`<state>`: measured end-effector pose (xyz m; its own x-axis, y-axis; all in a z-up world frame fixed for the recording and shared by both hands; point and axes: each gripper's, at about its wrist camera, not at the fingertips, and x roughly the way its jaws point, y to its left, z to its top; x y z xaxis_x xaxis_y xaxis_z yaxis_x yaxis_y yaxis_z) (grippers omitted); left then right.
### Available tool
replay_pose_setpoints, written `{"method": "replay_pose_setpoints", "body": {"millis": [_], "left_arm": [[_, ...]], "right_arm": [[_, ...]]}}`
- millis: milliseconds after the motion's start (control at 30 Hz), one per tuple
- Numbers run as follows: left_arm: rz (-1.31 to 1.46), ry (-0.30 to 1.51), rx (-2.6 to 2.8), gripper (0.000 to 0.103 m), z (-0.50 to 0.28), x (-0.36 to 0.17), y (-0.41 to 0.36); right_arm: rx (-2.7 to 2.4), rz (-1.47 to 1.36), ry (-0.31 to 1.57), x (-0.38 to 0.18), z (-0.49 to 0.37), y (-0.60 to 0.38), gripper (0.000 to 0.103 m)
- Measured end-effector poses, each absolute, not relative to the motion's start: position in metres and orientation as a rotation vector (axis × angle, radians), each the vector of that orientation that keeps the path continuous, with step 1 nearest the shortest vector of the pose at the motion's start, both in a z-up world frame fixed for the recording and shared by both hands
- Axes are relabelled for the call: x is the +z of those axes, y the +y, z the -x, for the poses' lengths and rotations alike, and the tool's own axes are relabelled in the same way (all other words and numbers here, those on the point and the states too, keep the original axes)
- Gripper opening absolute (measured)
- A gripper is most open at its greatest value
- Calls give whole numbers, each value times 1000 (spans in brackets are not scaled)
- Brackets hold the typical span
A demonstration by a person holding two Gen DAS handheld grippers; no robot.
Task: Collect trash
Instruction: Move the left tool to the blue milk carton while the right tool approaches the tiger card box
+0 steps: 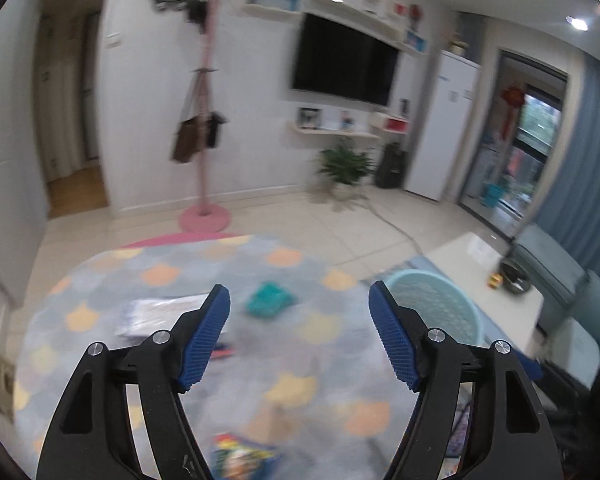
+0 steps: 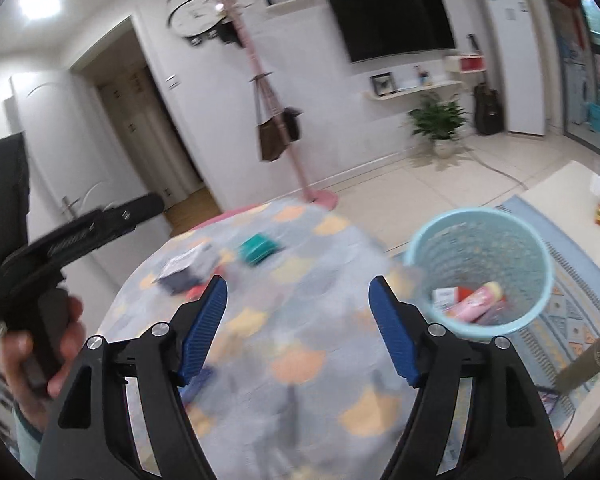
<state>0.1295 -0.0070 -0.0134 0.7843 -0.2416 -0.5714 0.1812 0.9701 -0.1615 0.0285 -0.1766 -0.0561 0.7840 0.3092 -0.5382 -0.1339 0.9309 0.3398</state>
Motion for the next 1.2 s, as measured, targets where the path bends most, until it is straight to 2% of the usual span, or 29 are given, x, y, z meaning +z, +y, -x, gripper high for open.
{"method": "replay_pose_setpoints", "body": {"millis": [367, 533, 767, 1200], "left_arm": [[133, 768, 10, 74, -169, -63, 104], [169, 813, -6, 74, -180, -84, 127], [189, 862, -64, 74, -195, -109, 139], [299, 894, -170, 74, -209, -128, 154]], "right_arm": [[413, -148, 735, -84, -19, -68, 71], [484, -156, 892, -114, -25, -30, 79], [371, -289, 1079, -159, -38, -13, 79], [161, -101, 1035, -163, -39, 29, 81]]}}
